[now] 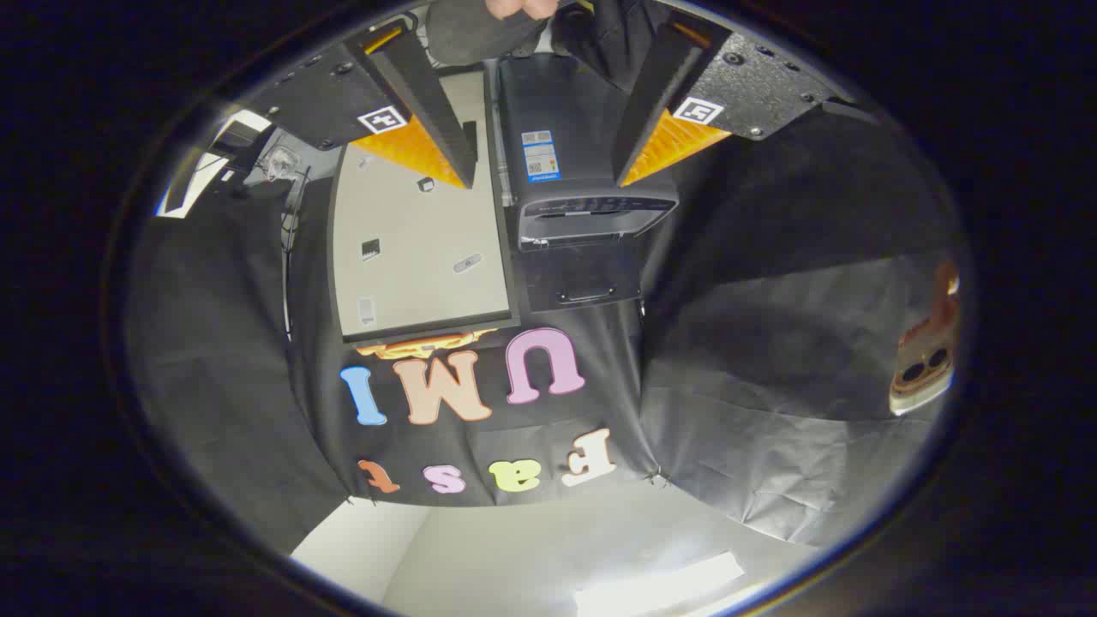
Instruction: Put the clothes into the washing machine and then close the washing machine lid.
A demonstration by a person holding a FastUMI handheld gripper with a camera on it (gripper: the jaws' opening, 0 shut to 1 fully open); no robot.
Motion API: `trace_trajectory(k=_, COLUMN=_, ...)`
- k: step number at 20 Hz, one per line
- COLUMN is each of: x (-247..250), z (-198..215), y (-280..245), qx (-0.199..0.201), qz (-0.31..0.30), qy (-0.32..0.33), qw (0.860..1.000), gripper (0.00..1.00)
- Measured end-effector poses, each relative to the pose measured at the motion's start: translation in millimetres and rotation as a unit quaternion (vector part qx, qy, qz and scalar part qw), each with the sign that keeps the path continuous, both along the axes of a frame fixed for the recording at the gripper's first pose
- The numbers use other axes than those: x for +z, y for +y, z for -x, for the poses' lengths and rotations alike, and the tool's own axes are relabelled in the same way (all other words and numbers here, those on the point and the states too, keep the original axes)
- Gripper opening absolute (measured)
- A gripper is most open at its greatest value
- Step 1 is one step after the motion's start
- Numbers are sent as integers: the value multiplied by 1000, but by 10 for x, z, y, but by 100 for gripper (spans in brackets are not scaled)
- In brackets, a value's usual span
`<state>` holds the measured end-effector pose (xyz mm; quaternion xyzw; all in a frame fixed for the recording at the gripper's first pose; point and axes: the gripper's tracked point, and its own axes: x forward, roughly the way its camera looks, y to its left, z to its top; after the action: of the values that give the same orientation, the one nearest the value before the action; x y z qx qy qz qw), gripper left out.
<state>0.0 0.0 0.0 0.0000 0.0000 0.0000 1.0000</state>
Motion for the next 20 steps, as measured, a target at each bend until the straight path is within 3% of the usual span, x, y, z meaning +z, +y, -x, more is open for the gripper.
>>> trace_trajectory(k=20, x=-72, z=-9, y=-5, qx=-2, qz=3, qy=9, qw=1000, gripper=97)
